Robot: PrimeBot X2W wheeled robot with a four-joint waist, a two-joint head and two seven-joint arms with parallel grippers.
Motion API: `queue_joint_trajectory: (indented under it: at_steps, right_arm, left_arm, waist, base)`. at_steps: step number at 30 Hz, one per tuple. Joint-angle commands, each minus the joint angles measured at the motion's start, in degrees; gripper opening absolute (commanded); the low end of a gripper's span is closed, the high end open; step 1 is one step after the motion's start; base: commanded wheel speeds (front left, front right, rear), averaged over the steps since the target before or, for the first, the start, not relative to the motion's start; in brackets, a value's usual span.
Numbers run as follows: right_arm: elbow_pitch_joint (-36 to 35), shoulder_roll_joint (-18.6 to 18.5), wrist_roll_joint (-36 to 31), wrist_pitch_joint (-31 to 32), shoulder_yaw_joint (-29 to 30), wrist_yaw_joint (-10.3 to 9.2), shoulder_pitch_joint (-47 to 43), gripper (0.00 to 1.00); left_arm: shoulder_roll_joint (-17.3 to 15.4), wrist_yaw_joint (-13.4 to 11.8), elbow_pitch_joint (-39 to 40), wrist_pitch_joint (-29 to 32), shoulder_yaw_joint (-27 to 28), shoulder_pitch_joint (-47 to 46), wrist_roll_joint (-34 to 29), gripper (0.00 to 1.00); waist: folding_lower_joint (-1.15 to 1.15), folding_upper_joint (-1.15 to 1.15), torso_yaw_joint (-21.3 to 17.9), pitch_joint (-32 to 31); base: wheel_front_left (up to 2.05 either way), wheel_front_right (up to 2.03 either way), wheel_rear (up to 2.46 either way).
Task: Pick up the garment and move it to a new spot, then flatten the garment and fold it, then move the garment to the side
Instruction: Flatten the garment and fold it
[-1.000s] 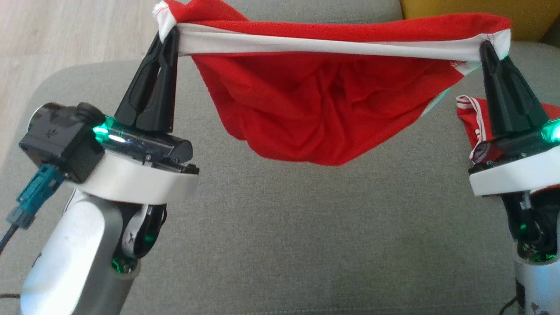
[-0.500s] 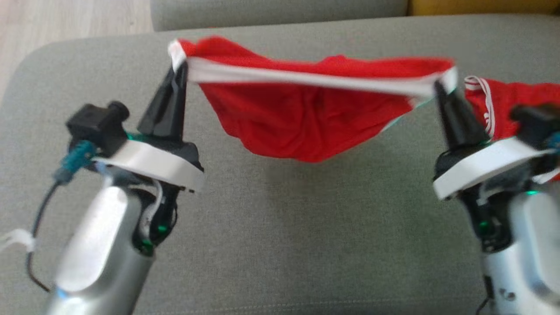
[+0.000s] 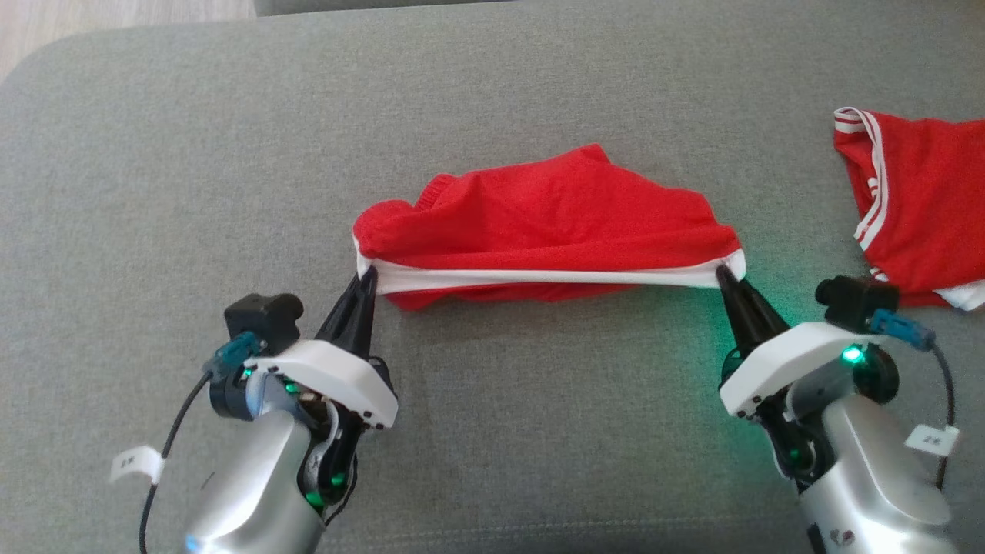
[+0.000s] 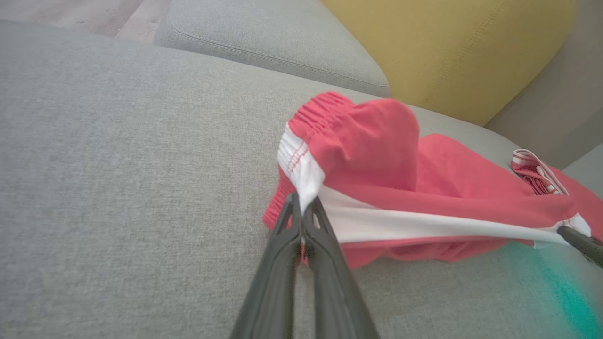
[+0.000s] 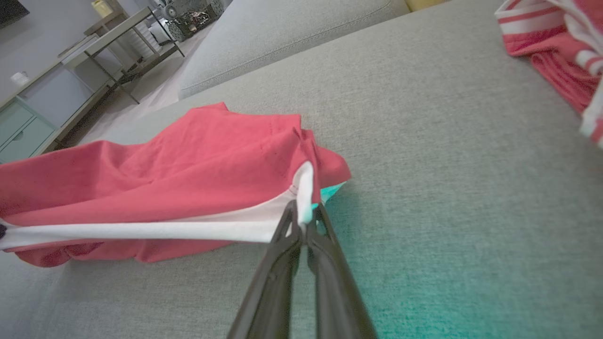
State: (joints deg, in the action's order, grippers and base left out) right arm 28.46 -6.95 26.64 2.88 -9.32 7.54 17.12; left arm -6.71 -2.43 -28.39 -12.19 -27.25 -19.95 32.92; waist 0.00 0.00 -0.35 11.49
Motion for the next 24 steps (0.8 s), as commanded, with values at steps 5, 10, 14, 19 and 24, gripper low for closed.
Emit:
queue_joint_trajectory:
  at_steps: [5,10,14,19,24]
  right_arm:
    - [-0.2,-0.7,0.0,-4.3,-2.5,-0.05,1.5,1.0]
    - [-3.8,-1.5,-1.9,-7.9,-2.9,-0.05,-0.6,1.0]
    - [-8.7,-2.0,-4.9,-9.6,-1.2,-0.05,-2.6,1.0]
    - [-16.6,-1.2,-9.4,-9.8,1.8,-0.05,-5.4,1.0]
    - [-24.0,0.1,-13.0,-7.5,3.8,-0.05,-9.8,1.0]
  left_arm:
    - [-1.0,0.1,-0.1,-2.1,2.9,0.1,0.1,1.0]
    - [-1.9,-2.3,3.1,-2.7,4.6,2.8,-2.7,1.0]
    - [-2.7,-4.6,10.2,-2.8,7.5,5.7,-6.6,1.0]
    - [-3.4,-6.2,18.2,-2.8,10.7,9.9,-10.7,1.0]
    - [-4.2,-7.2,23.6,-2.8,11.6,13.6,-13.8,1.0]
  waist:
    - [0.0,0.0,-0.2,-0.2]
    - [0.0,0.0,-0.4,-0.9]
    - [0.0,0.0,-0.6,-1.6]
    - [0.0,0.0,-0.8,-3.1]
    - [0.0,0.0,-0.6,-4.9]
  base:
    - [0.0,0.0,0.0]
    - [0.0,0.0,0.0]
    - [0.0,0.0,0.0]
    - [0.0,0.0,0.0]
    - [0.0,0.0,0.0]
